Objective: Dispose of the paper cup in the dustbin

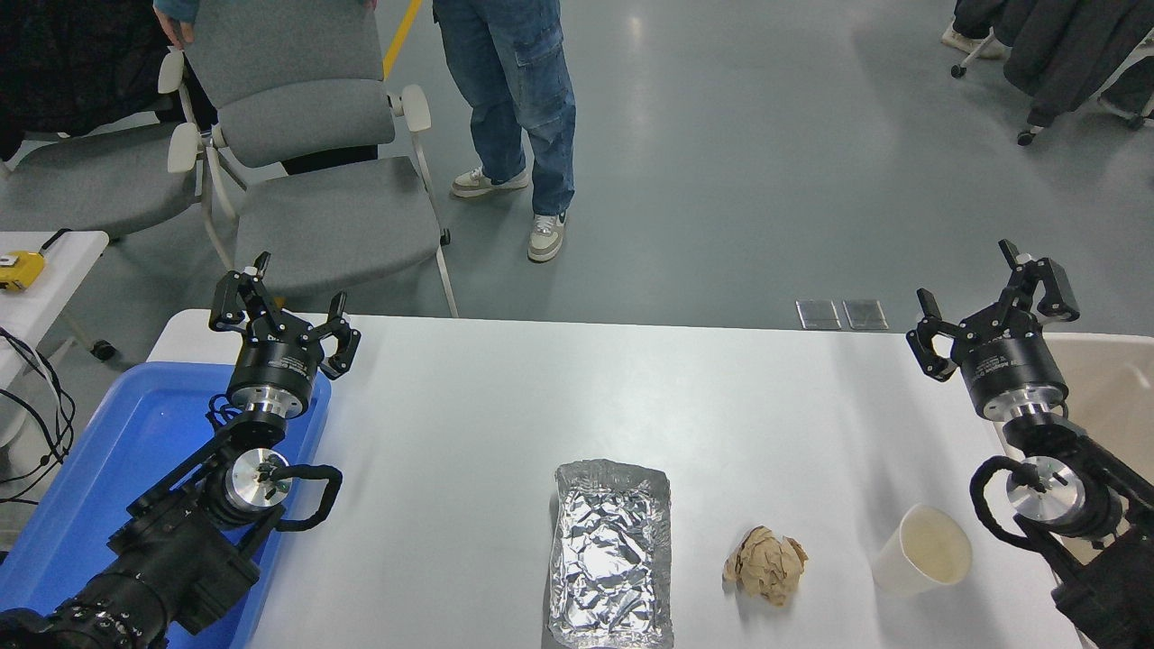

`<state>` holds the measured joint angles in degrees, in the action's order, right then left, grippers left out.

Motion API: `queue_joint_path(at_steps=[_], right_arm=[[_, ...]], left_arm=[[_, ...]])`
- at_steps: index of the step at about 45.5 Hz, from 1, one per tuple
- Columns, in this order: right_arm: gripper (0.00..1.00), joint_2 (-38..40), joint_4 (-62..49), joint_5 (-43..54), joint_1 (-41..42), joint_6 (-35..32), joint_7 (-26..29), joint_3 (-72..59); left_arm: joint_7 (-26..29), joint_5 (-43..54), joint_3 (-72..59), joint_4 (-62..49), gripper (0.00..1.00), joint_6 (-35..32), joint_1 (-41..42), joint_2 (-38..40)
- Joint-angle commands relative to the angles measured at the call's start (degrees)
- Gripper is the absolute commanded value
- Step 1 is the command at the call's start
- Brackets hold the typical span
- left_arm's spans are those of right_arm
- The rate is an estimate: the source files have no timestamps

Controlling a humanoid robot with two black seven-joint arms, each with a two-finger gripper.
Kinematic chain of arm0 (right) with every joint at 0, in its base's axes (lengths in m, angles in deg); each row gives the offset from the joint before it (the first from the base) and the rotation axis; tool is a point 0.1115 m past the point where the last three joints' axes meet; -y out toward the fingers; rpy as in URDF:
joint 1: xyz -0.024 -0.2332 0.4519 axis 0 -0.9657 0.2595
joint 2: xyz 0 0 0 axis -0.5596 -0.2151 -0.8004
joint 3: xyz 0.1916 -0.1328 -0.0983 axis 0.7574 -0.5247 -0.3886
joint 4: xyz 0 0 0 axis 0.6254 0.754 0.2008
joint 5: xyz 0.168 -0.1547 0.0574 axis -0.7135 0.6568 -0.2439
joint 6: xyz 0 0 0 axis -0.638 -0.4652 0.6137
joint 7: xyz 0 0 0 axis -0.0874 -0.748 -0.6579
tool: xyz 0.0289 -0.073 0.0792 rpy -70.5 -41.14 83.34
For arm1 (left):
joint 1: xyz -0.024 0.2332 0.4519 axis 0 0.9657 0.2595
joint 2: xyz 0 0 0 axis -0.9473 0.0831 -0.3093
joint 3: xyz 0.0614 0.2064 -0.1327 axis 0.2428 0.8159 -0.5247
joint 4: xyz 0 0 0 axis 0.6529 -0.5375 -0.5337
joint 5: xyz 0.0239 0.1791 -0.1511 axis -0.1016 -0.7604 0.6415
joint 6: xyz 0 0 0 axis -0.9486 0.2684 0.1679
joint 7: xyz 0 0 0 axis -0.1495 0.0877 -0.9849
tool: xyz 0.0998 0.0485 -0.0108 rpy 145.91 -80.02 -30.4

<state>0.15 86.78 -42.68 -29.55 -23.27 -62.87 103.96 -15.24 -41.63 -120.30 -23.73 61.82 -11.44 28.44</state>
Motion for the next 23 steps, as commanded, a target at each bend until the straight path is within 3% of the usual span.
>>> queue_joint_path(at_steps=[1, 12, 23], right_arm=[[1.00, 3.92, 4.70, 0.08, -0.14, 2.16, 1.34, -1.14], [1.00, 16.85, 14.20, 0.26, -0.05, 4.71, 7.14, -7.02], [1.00, 26.60, 21.41, 2.28, -0.84, 3.22, 8.29, -8.08]], left_arm=[[-0.01, 0.00, 0.06, 0.00, 1.00, 0.00, 0.06, 0.02], [-0.01, 0.00, -0.02, 0.00, 1.00, 0.00, -0.03, 0.02], [-0.01, 0.00, -0.02, 0.00, 1.00, 0.00, -0.03, 0.02]])
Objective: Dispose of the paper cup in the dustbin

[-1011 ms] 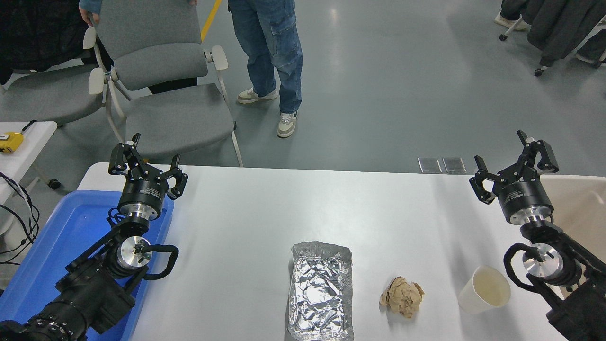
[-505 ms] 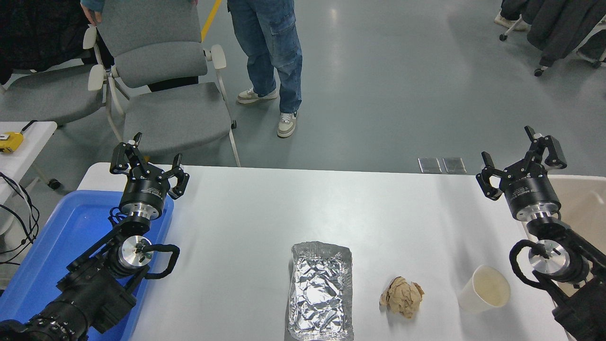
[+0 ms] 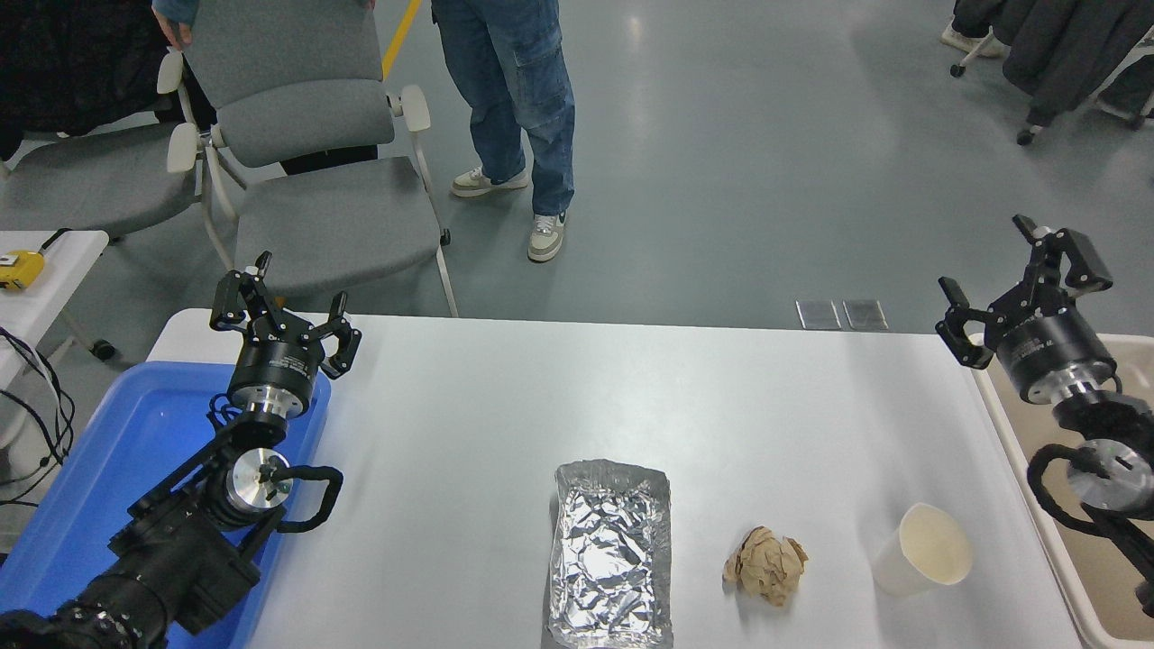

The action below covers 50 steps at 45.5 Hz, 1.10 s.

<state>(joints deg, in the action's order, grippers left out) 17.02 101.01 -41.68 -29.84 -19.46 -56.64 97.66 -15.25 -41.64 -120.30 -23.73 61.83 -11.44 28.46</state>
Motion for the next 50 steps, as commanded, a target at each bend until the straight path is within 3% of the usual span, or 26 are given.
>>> queue_joint_path(at_steps=[1, 5, 16, 27, 41, 50], right_arm=[[1.00, 10.52, 7.88, 1.37, -0.56, -1.21, 2.05, -1.87], [1.00, 14.21, 10.34, 3.82, -1.17, -4.55, 1.97, -2.48], [1.00, 19.49, 11.40, 25.53, -1.52, -6.48, 1.88, -6.26], [1.00, 26.00, 13.77, 27.73, -0.03, -16.85, 1.70, -8.73], [0.98, 30.65, 23.34, 51.72, 0.59, -16.94, 2.75, -8.46], [1.00, 33.21, 29.23, 62.26, 1.82, -17.47, 4.87, -8.73]], left_arm=[[0.00, 0.09, -0.02, 0.00, 1.00, -0.01, 0.06, 0.01], [0.00, 0.00, -0.02, 0.00, 1.00, -0.01, 0.06, 0.01], [0.00, 0.00, -0.02, 0.00, 1.00, -0.01, 0.06, 0.01], [0.00, 0.00, -0.02, 0.00, 1.00, -0.01, 0.06, 0.01], [0.00, 0.00, -0.02, 0.00, 1.00, -0.01, 0.06, 0.00], [0.00, 0.00, -0.02, 0.00, 1.00, -0.01, 0.06, -0.08]])
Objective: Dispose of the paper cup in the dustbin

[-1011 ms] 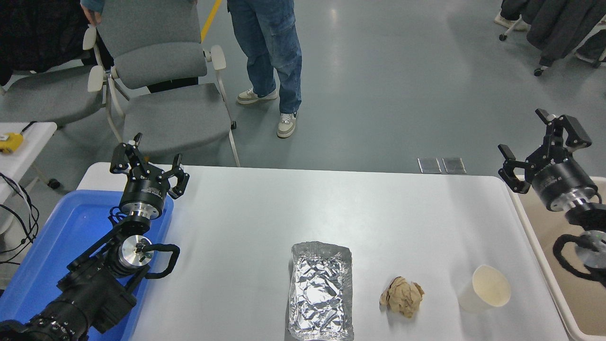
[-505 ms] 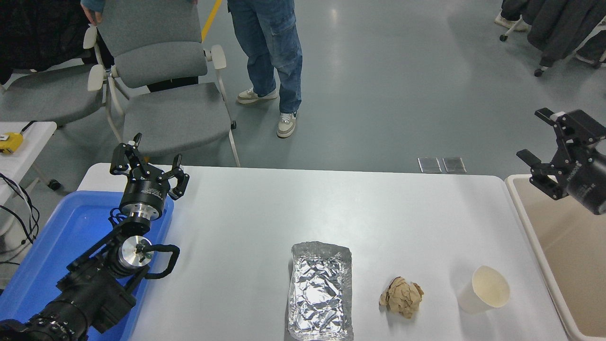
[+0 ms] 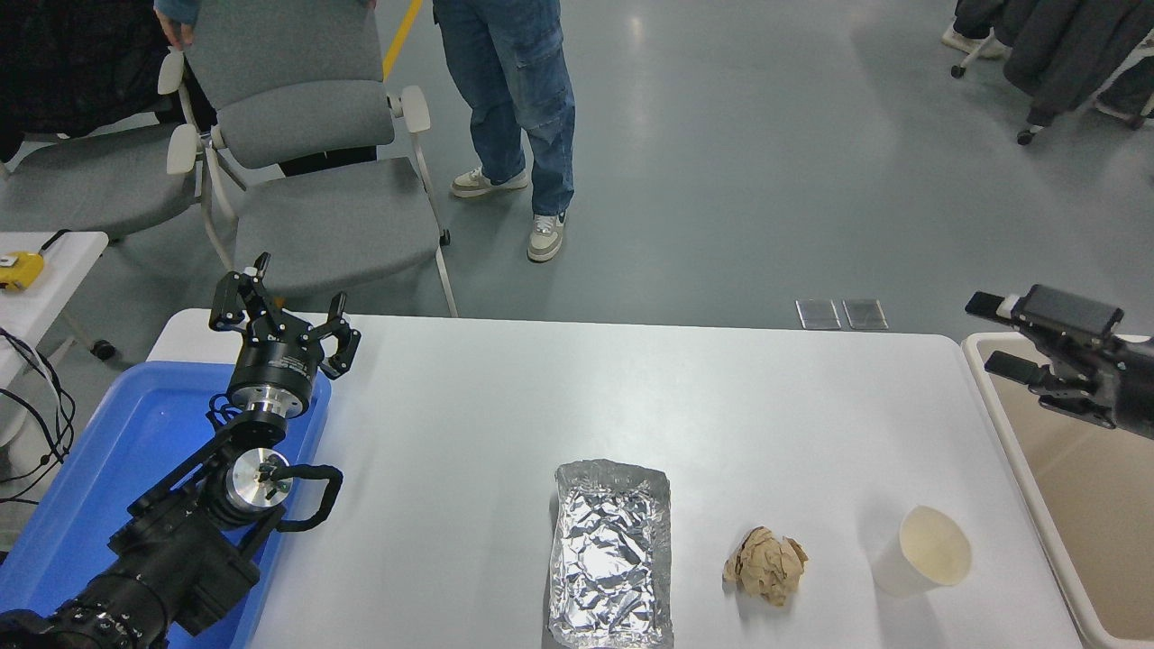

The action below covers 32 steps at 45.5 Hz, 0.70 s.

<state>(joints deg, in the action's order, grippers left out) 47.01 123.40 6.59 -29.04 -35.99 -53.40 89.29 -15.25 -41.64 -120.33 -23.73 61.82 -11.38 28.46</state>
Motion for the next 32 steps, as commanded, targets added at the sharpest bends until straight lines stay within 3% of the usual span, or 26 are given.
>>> queue_joint_path(at_steps=[1, 15, 32], right_arm=[[1.00, 3.22, 8.15, 17.49, 0.94, -1.11, 1.80, -0.54], [1.00, -2.13, 8.96, 39.58, 1.99, -2.43, 2.85, -8.53], [1.00, -6.97, 1.75, 49.08, 3.75, -1.82, 5.58, -14.86]], left_arm=[[0.00, 0.01, 0.00, 0.00, 1.00, 0.00, 0.00, 0.00], [0.00, 0.01, 0.00, 0.00, 1.00, 0.00, 0.00, 0.01], [0.00, 0.01, 0.00, 0.00, 1.00, 0.00, 0.00, 0.01]])
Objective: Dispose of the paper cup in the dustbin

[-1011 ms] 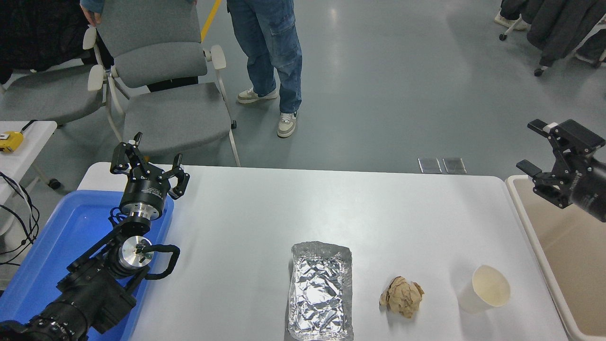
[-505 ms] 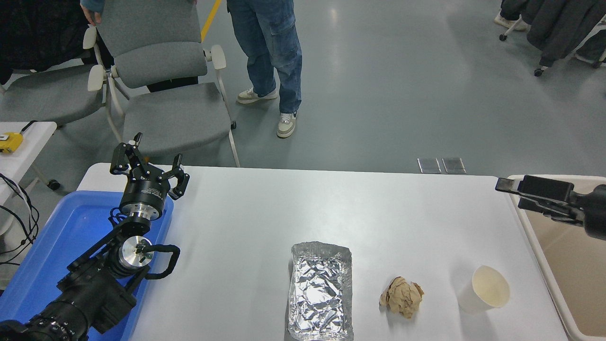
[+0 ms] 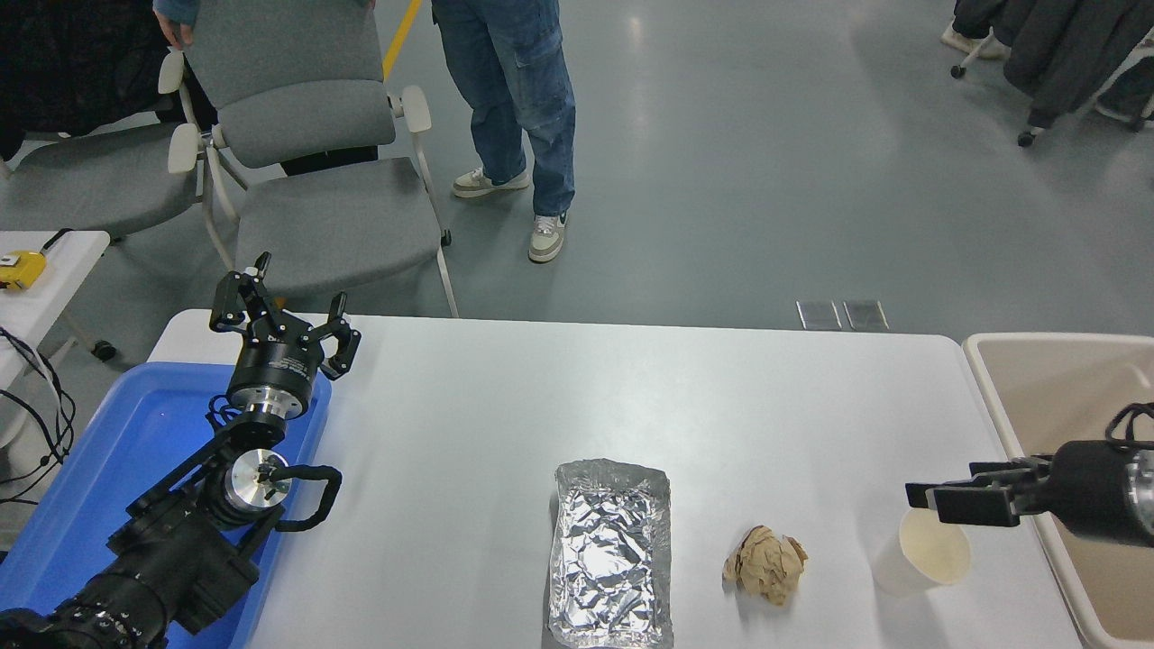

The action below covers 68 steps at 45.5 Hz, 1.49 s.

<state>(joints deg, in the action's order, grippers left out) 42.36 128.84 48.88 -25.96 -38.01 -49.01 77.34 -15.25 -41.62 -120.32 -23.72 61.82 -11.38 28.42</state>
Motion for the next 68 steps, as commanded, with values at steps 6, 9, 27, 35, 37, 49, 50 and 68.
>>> queue_joint_path(at_steps=[6, 9, 27, 35, 37, 49, 50, 68], right_arm=[[1.00, -3.73, -7.29, 9.16, 0.84, 0.55, 1.90, -2.91], [0.99, -4.26, -8.34, 9.52, 0.57, 0.72, 1.99, -3.00], [0.96, -9.36, -13.09, 9.61, 0.22, 2.48, 1.99, -5.81], [0.87, -10.15, -13.88, 9.69, 0.48, 2.66, 1.90, -5.81], [0.86, -10.06, -13.97, 9.69, 0.57, 2.83, 1.90, -5.81], [0.75, -10.32, -14.06, 11.62, 0.31, 3.62, 1.64, -5.90], [0.74, -10.32, -14.06, 11.80, 0.22, 3.62, 1.64, -5.90], [0.26, -10.15, -14.76, 11.98, 0.84, 3.62, 1.46, -7.92]], left_arm=[[0.00, -0.02, -0.01, 0.00, 1.00, 0.00, 0.00, 0.05], [0.00, -0.02, -0.01, 0.00, 1.00, 0.00, 0.00, -0.04], [0.00, -0.02, -0.01, 0.00, 1.00, 0.00, 0.00, -0.04], [0.00, -0.02, -0.01, 0.00, 1.00, 0.00, 0.00, -0.04], [0.00, -0.02, -0.01, 0.00, 1.00, 0.00, 0.00, -0.04], [0.00, -0.02, -0.01, 0.00, 1.00, 0.00, 0.00, -0.04], [0.00, -0.02, -0.01, 0.00, 1.00, 0.00, 0.00, -0.04], [0.00, -0.02, -0.01, 0.00, 1.00, 0.00, 0.00, -0.04]])
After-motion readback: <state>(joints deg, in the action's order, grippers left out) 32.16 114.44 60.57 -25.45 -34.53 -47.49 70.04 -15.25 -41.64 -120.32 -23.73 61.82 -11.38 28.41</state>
